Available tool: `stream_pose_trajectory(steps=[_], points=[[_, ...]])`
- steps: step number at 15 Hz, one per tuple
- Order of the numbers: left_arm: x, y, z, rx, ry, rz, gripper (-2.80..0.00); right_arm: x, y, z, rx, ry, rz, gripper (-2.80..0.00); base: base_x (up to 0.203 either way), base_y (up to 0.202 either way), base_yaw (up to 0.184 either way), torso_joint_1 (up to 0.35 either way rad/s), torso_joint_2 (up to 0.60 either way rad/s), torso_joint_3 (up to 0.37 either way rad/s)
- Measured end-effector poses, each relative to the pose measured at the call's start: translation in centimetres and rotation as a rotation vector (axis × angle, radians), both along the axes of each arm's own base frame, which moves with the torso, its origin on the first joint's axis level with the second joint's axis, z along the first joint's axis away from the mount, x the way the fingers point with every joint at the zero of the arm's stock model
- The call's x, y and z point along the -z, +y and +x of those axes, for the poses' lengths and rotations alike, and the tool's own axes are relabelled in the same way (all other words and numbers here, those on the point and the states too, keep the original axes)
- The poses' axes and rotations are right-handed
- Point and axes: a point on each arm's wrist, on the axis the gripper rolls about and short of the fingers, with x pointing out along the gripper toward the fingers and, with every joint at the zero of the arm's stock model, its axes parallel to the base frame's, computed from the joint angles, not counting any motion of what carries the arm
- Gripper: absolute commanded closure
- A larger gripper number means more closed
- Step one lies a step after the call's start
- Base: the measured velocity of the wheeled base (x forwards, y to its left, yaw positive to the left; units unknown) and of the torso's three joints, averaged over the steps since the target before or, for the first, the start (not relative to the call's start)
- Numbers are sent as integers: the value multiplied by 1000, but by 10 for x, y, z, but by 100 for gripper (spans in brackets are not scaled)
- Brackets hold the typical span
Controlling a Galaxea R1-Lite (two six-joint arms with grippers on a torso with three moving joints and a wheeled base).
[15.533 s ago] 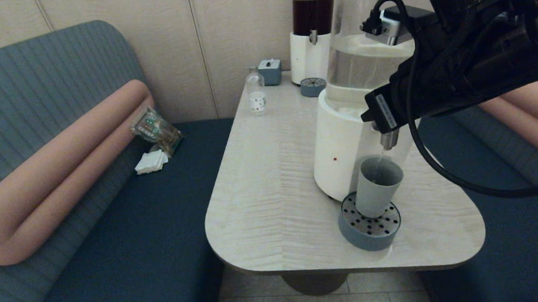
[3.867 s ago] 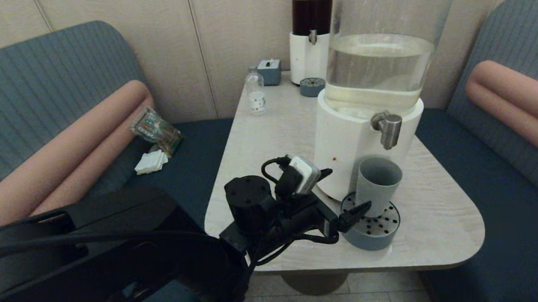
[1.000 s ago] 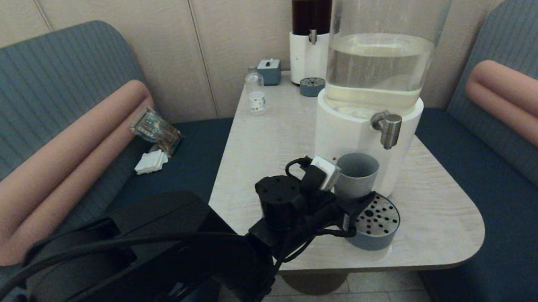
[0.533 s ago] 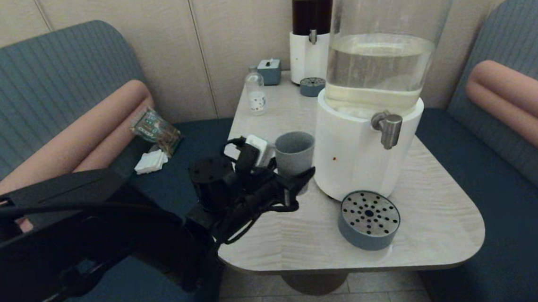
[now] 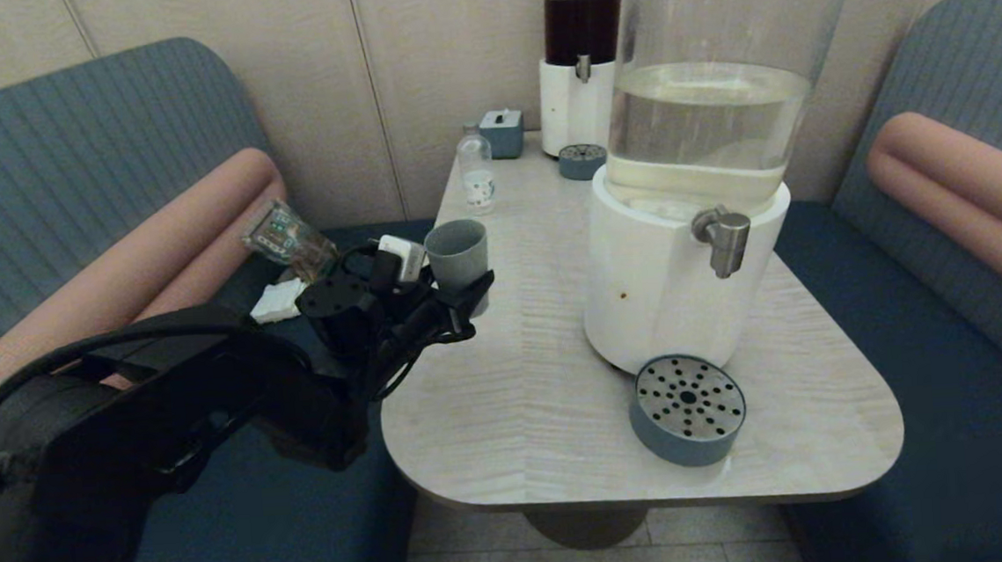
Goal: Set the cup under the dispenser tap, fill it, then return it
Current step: Place the cup next to the water dispenser
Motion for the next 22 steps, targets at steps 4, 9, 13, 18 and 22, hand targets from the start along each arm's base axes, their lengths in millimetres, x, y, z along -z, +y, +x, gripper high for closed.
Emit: stream_pose_trajectory(steps=[4, 9, 13, 18, 22], points=[[31, 5, 28, -27, 4, -14, 0, 0, 0, 0, 0, 0, 0, 0, 0, 0, 0, 0, 0, 0], [57, 7, 38, -40, 41, -18, 0, 0, 0, 0, 0, 0, 0, 0, 0, 0, 0, 0, 0, 0], [66, 8, 40, -43, 59, -19, 0, 0, 0, 0, -1, 0, 0, 0, 0, 0, 0, 0, 0, 0], [67, 7, 40, -41, 53, -23, -280, 0, 0, 0, 0, 0, 0, 0, 0, 0, 0, 0, 0, 0], [58, 8, 38, -43, 26, -35, -280, 0, 0, 0, 0, 0, 0, 0, 0, 0, 0, 0, 0, 0]])
